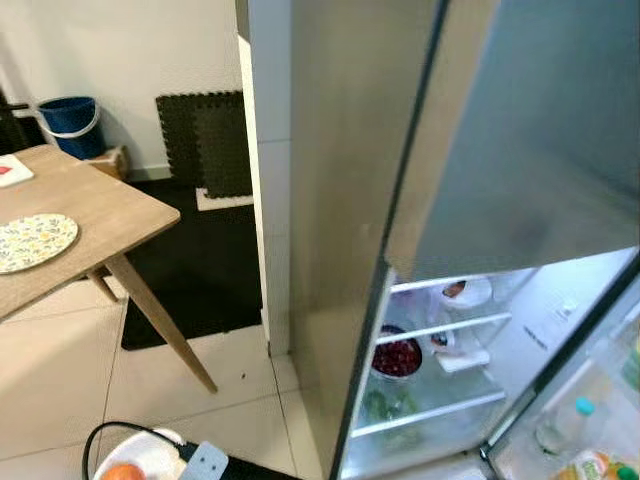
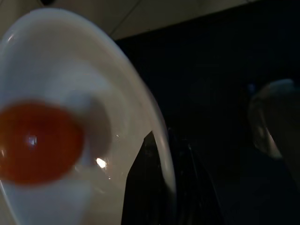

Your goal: Restocking fridge

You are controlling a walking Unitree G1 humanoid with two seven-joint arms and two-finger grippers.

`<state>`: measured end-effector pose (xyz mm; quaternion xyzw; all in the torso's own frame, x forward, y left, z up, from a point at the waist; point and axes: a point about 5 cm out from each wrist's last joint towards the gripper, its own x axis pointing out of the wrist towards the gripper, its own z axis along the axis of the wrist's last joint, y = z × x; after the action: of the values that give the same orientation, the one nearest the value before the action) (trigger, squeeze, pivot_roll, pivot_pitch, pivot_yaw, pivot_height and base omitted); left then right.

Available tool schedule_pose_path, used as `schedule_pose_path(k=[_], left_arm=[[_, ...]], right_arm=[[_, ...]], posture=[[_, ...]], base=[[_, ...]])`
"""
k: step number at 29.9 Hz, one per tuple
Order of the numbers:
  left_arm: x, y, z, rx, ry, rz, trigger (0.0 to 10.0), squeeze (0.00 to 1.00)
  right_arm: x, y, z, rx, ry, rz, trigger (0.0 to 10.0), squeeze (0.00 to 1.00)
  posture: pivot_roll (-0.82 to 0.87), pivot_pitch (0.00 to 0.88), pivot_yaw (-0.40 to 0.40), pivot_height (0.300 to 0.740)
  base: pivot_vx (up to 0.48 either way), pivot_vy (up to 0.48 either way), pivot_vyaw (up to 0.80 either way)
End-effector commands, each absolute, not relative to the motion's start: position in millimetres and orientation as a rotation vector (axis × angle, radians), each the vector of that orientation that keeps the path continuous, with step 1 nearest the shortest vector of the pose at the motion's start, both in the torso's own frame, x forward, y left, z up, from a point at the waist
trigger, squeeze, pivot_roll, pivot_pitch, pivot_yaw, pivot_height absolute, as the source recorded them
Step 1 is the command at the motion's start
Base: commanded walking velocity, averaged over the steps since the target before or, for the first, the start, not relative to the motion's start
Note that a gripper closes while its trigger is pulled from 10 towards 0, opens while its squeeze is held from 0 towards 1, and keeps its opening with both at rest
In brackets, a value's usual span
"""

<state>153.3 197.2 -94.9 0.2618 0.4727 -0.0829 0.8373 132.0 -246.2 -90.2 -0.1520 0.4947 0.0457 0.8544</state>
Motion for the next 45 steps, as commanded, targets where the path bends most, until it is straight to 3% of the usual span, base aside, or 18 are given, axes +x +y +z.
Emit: schedule_pose_path(k=[1, 13, 21, 37, 45], left_arm=[[162, 197, -91, 0.567, 0.968, -0.177, 10.0, 0.0], [160, 197, -92, 0.563, 0.973, -0.175, 10.0, 0.0], [160, 197, -92, 0.559, 0.972, -0.171, 10.0, 0.0], [158, 190, -94, 0.577, 0.979, -0.233, 10.0, 0.0], [161, 176, -94, 0.643, 0.955, -0.362, 10.0, 0.0]], right_arm=[[127, -244, -93, -0.32, 1.059, 0.108, 10.0, 0.0], [128, -242, -93, -0.32, 1.058, 0.115, 10.0, 0.0], [131, -241, -92, -0.322, 1.042, 0.118, 10.0, 0.0], [174, -229, -75, -0.274, 0.873, 0.177, 10.0, 0.0], [204, -211, -61, -0.35, 0.765, 0.324, 10.0, 0.0]], posture=[[-0.08, 0.0, 0.01, 0.74], [-0.08, 0.0, 0.01, 0.74], [-0.08, 0.0, 0.01, 0.74], [-0.08, 0.0, 0.013, 0.74], [-0.08, 0.0, 0.013, 0.74]], base=[[0.0, -0.458, 0.0], [0.0, -0.447, 0.0], [0.0, 0.0, 0.0], [0.0, 0.0, 0.0], [0.0, 0.0, 0.0]])
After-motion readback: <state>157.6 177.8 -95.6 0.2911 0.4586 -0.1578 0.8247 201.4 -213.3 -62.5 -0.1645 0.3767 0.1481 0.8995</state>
